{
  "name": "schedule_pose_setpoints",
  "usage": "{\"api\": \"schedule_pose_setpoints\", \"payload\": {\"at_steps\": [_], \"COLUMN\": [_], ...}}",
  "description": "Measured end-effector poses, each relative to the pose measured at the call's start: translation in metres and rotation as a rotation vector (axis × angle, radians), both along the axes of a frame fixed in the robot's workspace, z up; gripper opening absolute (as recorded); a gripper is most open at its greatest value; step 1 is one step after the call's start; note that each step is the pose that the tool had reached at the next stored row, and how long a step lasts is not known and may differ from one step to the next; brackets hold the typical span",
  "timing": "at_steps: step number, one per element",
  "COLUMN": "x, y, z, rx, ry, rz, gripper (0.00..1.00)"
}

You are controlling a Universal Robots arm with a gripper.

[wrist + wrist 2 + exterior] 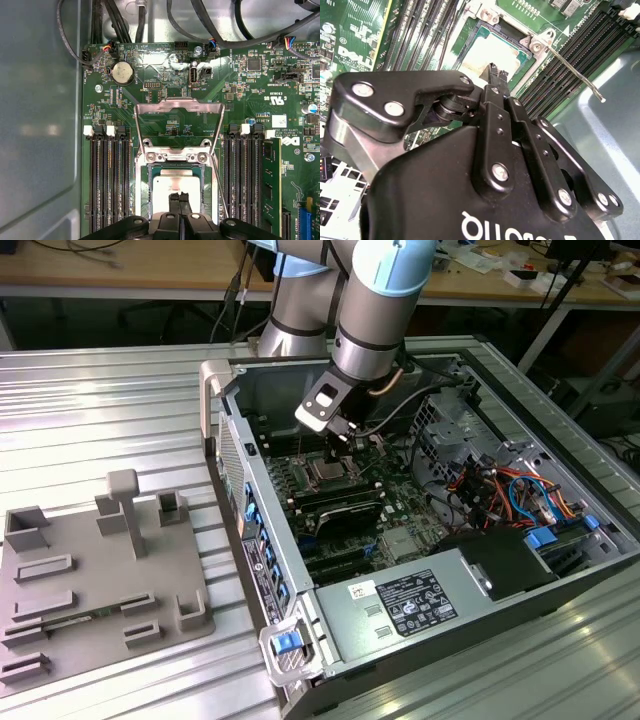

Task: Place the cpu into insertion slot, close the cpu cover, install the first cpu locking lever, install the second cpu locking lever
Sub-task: 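Close the cpu cover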

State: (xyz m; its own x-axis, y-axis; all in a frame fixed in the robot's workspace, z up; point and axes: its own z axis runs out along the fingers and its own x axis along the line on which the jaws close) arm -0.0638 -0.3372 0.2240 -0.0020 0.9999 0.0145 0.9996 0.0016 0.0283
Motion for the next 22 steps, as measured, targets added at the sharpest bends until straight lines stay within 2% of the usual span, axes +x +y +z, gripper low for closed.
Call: {"api": "schedule_pose_setpoints", "payload": {"at_steps": [6, 12, 22], "x": [0.0000, 0.0000, 0.0014], "y": [0.0000, 0.0000, 0.0000], "z": [0.0002, 0.0066, 0.0069], "rx": [0.0000, 0.0002, 0.0007], "ry": [0.0000, 0.0000, 0.0000], "rz": [0.000, 0.000, 0.000], "gripper": [0.11, 0.11, 0.11]}}
